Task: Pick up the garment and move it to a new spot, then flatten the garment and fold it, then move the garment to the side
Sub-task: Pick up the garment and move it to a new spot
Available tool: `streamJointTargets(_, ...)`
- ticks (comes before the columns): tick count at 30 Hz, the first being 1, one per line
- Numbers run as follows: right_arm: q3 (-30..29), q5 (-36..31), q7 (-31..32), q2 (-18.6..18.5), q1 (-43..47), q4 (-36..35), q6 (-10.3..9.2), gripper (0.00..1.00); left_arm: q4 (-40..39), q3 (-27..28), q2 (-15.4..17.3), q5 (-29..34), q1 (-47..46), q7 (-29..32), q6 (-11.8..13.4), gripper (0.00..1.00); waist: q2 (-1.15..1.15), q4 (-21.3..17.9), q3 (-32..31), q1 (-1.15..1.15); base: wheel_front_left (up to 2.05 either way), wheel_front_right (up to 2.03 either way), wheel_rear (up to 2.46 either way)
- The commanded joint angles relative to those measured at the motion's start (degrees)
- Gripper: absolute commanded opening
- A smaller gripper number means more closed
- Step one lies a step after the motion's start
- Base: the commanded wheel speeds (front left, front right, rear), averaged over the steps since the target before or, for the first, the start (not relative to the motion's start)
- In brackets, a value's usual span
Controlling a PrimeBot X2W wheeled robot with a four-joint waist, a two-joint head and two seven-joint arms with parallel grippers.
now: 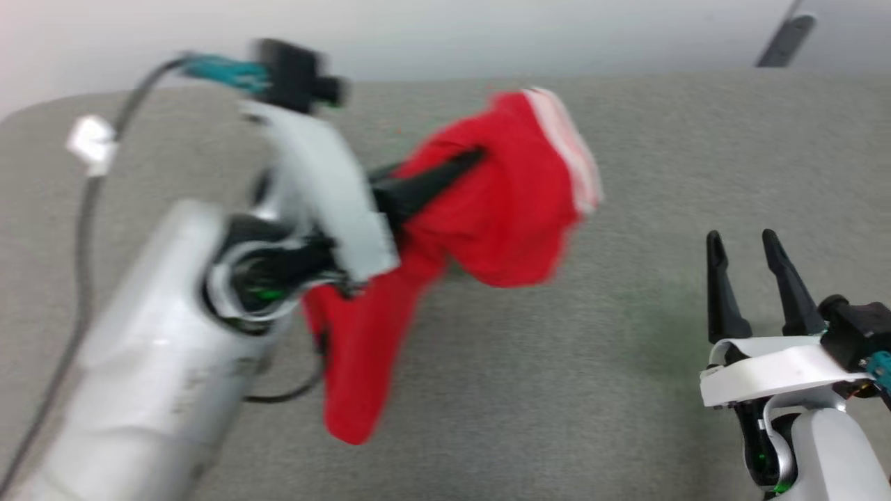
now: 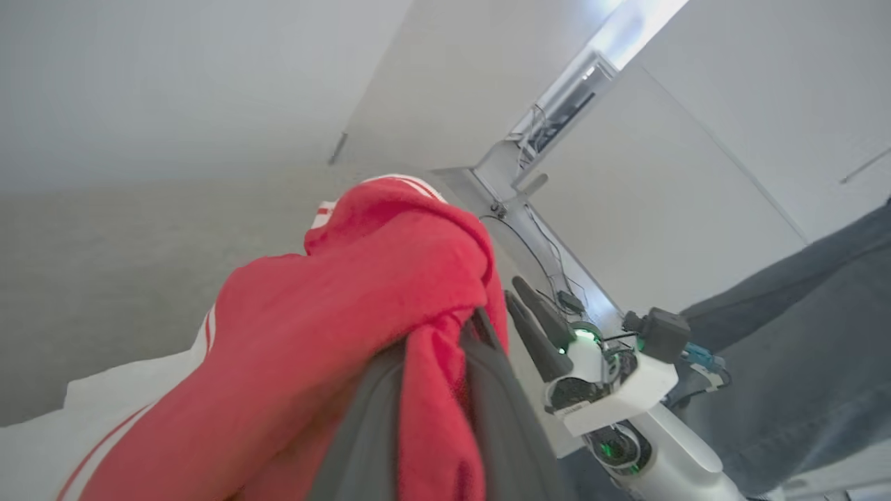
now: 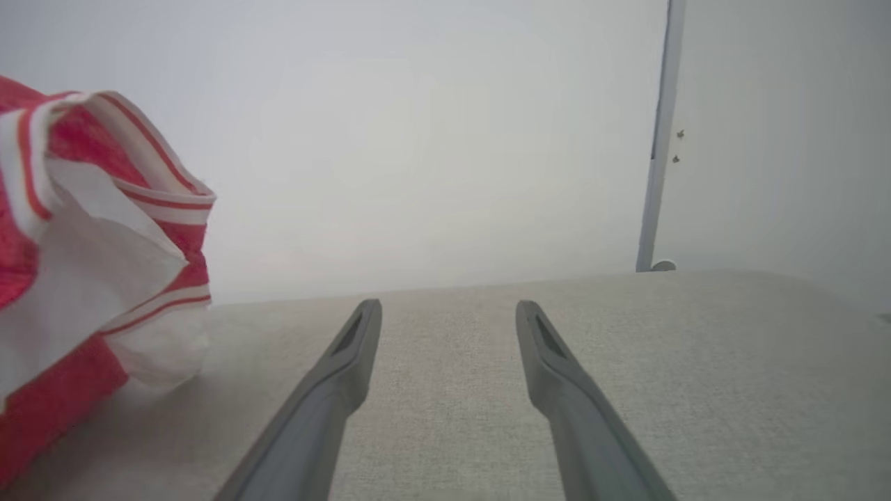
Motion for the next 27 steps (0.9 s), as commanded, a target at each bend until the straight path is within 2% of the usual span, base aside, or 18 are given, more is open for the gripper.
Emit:
streamJointTargets(1,-0.01,0.48,-0.28,0.14,0.88,-0.22,-0.08,1.00,-0.07,-0.26,-0.71,0.26,-0.89,0.12,0.51,0.00,0.00,-4.40,2.21,0.00,0.00,0.00,0.00)
streamJointTargets(3,0.19,2.17,-0.28,0.18,0.57,-0.58,-0.08,1.00,0.84,-2.71,-3.53,1.06,-2.51,1.21,1.00,0.00,0.00,-6.63,3.36,0.00,0.00,0.00,0.00)
streamJointTargets(7,0.58,5.67,-0.21,0.15,-0.63,-0.78,-0.08,1.00,5.99,-5.98,-9.47,0.93,-6.23,2.22,0.24,0.00,0.00,-11.55,6.24,0.00,0.00,0.00,0.00)
streamJointTargets(10,0.52,8.12,-0.22,0.16,-1.11,-0.73,-0.08,1.00,11.80,-7.41,-12.60,2.83,-8.93,0.48,-0.38,0.00,0.00,-14.90,8.35,0.00,0.00,0.00,0.00)
streamJointTargets(11,0.53,9.76,-0.22,0.19,-1.62,-0.69,-0.08,1.00,16.41,-8.18,-14.16,4.15,-10.15,-1.10,-0.93,0.00,0.00,-16.91,9.75,0.00,0.00,0.00,0.00)
streamJointTargets(12,0.53,9.76,-0.22,0.19,-1.62,-0.69,-0.08,1.00,16.41,-8.18,-14.16,4.15,-10.15,-1.10,-0.93,0.00,0.00,-16.91,9.75,0.00,0.00,0.00,0.00)
streamJointTargets(18,0.73,13.58,-0.21,0.19,-2.51,-0.49,-0.08,1.00,30.74,-10.21,-15.29,7.73,-13.20,-5.56,-1.99,0.00,0.00,-21.84,13.07,0.00,0.00,0.00,0.00)
streamJointTargets(21,1.16,14.94,-0.21,0.20,-3.11,-0.49,-0.08,1.00,37.32,-11.50,-14.69,9.32,-14.23,-7.23,-2.15,0.00,0.00,-23.64,14.21,0.00,0.00,0.00,0.00)
streamJointTargets(27,2.56,16.90,-0.21,0.20,-2.96,-0.45,-0.08,1.00,46.22,-17.34,-12.62,12.66,-14.62,-4.88,-2.20,0.00,0.00,-26.46,15.19,0.00,0.00,0.00,0.00)
